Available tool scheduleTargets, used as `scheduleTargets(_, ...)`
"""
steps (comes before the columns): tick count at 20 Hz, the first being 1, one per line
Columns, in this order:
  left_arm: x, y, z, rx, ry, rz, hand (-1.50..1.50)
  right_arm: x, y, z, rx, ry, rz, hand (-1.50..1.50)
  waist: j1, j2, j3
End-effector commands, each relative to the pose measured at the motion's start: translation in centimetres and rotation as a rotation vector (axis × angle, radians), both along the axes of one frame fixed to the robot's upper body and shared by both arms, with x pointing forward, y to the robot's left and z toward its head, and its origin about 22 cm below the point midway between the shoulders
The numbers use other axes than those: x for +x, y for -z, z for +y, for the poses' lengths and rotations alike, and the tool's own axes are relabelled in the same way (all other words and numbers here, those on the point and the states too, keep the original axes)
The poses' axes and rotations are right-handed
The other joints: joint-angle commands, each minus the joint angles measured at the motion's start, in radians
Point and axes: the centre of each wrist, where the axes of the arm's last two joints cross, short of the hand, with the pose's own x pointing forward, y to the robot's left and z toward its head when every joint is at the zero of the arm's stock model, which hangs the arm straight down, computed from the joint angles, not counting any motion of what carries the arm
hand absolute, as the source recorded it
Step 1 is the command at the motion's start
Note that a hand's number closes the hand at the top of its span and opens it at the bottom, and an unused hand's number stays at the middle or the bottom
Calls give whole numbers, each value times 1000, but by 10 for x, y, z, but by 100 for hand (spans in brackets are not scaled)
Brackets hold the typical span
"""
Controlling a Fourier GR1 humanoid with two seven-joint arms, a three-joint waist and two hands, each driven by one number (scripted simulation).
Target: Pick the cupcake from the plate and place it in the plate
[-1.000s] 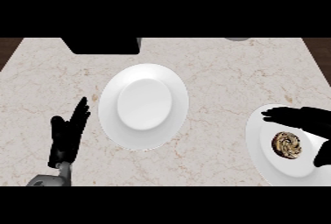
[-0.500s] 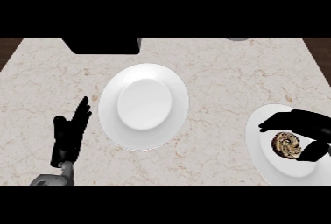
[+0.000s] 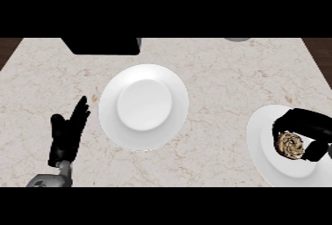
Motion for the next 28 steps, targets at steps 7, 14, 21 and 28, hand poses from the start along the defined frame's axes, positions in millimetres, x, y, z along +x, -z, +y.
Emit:
scheduleTargets(7,-3,7,-4,12,10,8,0,35,27,131,149,445,-46,150,28,-8,-5)
scheduleTargets(14,-3,10,-9,10,36,25,0,62,-20,236,253,724,-250,150,53,-32,-9)
scheduleTargets(21,1,9,-17,4,54,33,0,71,-88,310,369,1028,-550,150,55,-35,-9)
scheduleTargets(28,8,3,-20,4,99,18,0,74,-122,351,300,1371,-651,150,103,-11,-6)
